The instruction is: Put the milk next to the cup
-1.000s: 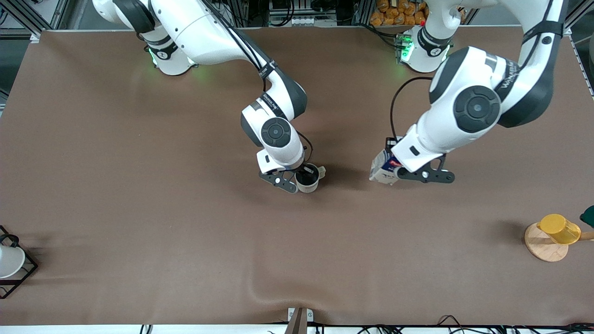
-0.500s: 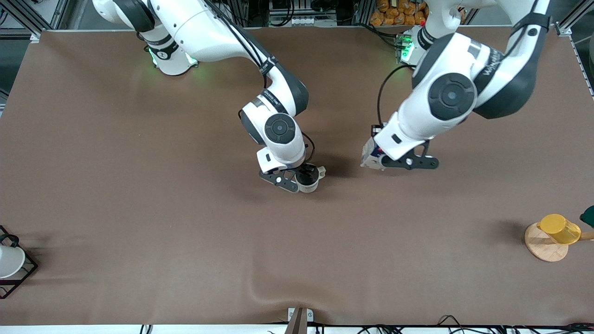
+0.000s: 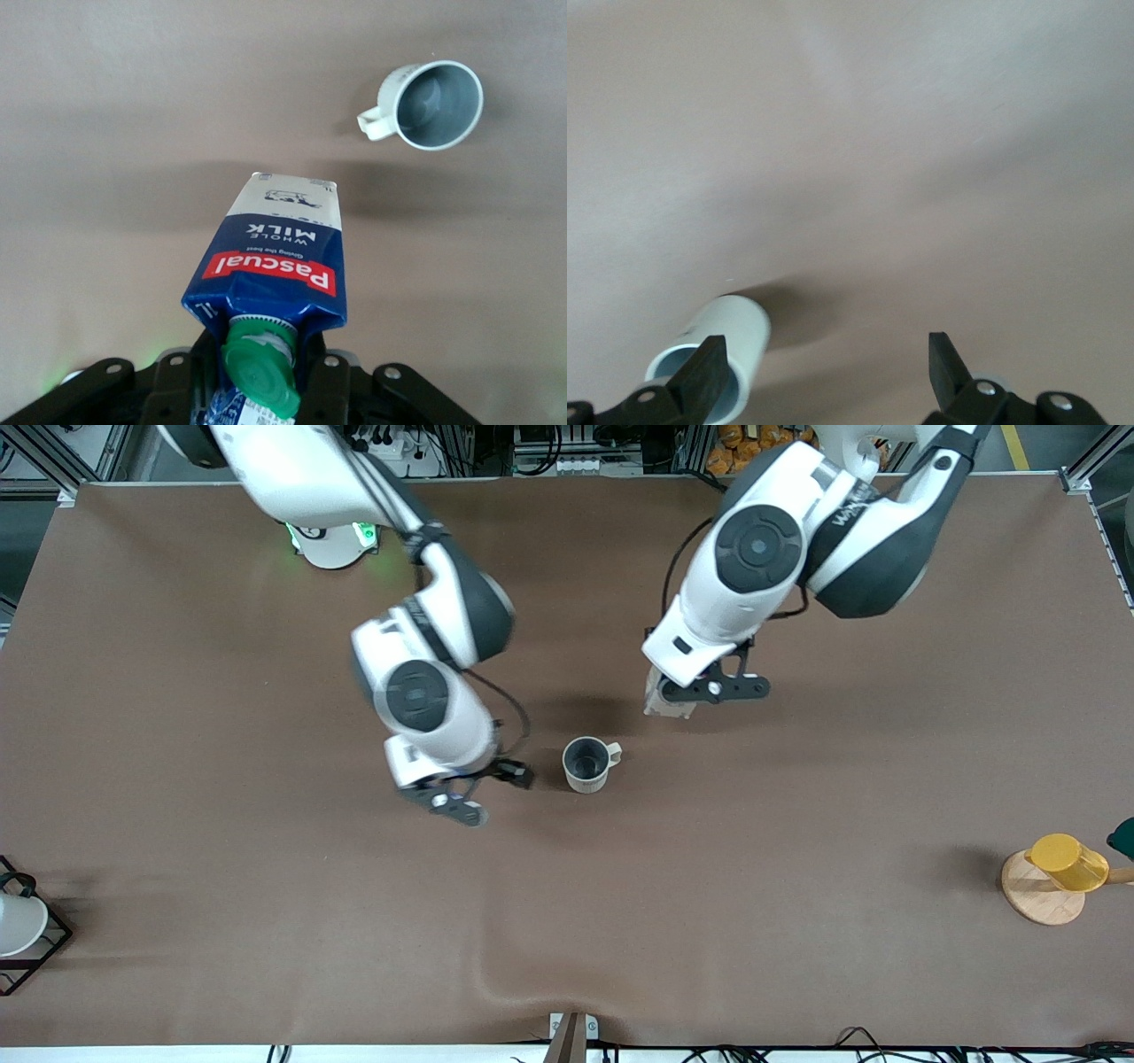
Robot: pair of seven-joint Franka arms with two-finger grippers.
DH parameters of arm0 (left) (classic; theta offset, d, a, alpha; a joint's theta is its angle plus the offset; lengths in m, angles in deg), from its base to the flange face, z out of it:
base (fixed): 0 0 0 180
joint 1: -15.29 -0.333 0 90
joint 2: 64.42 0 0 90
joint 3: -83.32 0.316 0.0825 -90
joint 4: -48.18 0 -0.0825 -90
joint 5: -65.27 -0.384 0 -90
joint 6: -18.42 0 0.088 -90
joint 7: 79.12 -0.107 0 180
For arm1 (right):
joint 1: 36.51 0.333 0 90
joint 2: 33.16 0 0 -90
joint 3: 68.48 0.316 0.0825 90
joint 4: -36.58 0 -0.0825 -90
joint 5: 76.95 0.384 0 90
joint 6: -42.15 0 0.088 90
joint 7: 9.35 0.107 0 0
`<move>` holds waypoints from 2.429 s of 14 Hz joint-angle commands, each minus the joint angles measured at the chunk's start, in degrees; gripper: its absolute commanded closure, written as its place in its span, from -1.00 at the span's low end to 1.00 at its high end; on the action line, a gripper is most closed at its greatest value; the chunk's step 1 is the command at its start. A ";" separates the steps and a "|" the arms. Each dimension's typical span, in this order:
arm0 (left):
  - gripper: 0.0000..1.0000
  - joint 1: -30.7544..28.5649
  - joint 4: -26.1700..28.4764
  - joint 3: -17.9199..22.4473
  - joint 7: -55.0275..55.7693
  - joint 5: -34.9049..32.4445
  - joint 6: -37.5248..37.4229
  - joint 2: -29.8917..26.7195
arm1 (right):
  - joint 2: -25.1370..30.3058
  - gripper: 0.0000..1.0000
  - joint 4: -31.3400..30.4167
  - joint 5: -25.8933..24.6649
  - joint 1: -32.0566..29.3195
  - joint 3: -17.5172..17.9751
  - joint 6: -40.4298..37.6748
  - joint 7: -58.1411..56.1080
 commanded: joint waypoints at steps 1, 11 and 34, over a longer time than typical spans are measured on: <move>0.33 1.10 -0.65 -3.70 8.58 0.91 -1.32 -0.19 | 1.97 -1.00 -1.37 -0.53 -3.52 0.85 -1.60 -5.43; 0.33 10.16 -3.02 -2.92 17.05 -2.94 7.10 9.91 | 11.64 -1.00 -1.02 -1.15 -21.62 0.33 -12.32 -41.02; 0.28 11.83 -5.48 -0.46 16.26 -10.17 15.47 19.94 | 22.53 -1.00 -2.86 1.14 -37.81 0.33 -21.82 -71.75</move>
